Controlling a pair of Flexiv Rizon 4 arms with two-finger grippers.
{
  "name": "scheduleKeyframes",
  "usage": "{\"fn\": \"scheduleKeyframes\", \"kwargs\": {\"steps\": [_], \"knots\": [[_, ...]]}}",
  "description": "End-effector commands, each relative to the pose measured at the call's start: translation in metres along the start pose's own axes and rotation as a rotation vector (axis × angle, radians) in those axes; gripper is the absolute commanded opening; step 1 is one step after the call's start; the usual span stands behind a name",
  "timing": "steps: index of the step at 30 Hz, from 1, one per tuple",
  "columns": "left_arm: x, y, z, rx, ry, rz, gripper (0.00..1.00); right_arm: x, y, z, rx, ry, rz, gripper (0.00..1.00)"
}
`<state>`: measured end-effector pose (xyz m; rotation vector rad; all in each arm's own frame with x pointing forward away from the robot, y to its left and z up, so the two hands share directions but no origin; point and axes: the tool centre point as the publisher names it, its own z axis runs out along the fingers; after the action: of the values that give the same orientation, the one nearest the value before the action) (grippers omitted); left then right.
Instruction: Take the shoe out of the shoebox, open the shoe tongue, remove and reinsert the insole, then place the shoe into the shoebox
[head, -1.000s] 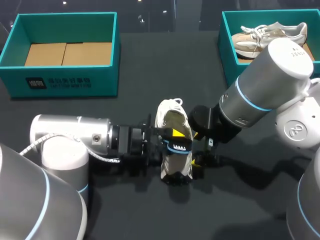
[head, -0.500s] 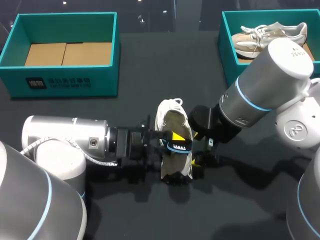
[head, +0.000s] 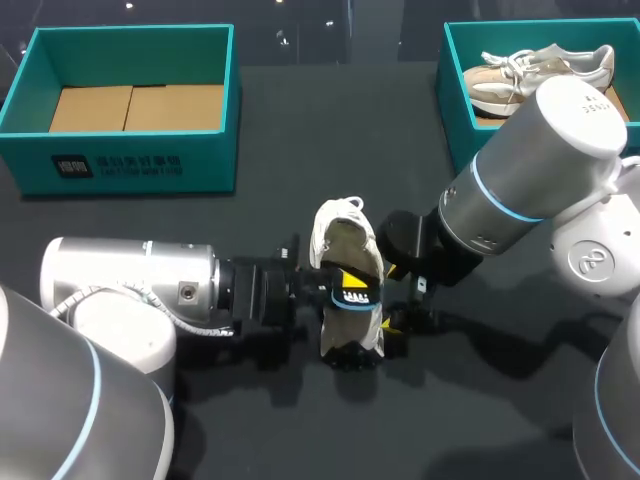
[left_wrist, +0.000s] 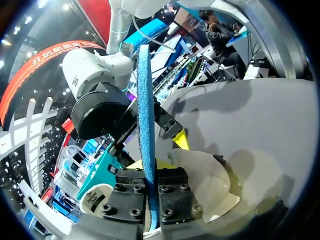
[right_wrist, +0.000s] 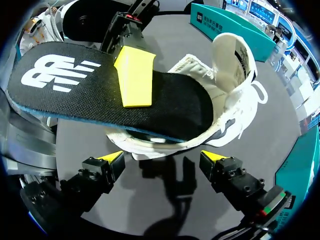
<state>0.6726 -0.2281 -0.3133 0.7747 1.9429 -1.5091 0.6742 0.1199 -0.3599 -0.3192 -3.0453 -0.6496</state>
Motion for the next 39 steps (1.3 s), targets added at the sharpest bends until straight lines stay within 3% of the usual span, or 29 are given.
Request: {"fn": "scheduleKeyframes", "kwargs": {"steps": [1, 22, 24, 25, 26, 29, 39], "knots": [[-0.001, 0.009, 0.006, -0.01, 0.005, -0.004, 0.0, 0.001, 0.0, 0.001, -0.001, -0.003, 0.001, 1.0], [0.001, 0.055, 0.01, -0.129, -0.009, -0.043, 0.0, 0.001, 0.0, 0.001, -0.001, -0.003, 0.001, 1.0], [0.001, 0.054, 0.008, -0.127, -0.01, -0.045, 0.0, 0.001, 0.0, 0.001, -0.001, -0.003, 0.001, 1.0], [0.001, 0.052, 0.007, -0.124, -0.01, -0.045, 0.05, 0.001, 0.0, 0.001, -0.001, -0.003, 0.001, 1.0], [0.0, 0.05, 0.006, -0.119, -0.012, -0.044, 0.18, 0.001, 0.0, 0.001, -0.001, -0.003, 0.001, 1.0], [-0.001, 0.042, 0.003, -0.1, -0.016, -0.037, 0.32, 0.001, 0.0, 0.001, -0.001, -0.003, 0.001, 1.0], [-0.005, 0.007, -0.007, -0.035, -0.025, 0.011, 0.31, 0.001, 0.0, 0.001, -0.001, -0.003, 0.001, 1.0]]}}
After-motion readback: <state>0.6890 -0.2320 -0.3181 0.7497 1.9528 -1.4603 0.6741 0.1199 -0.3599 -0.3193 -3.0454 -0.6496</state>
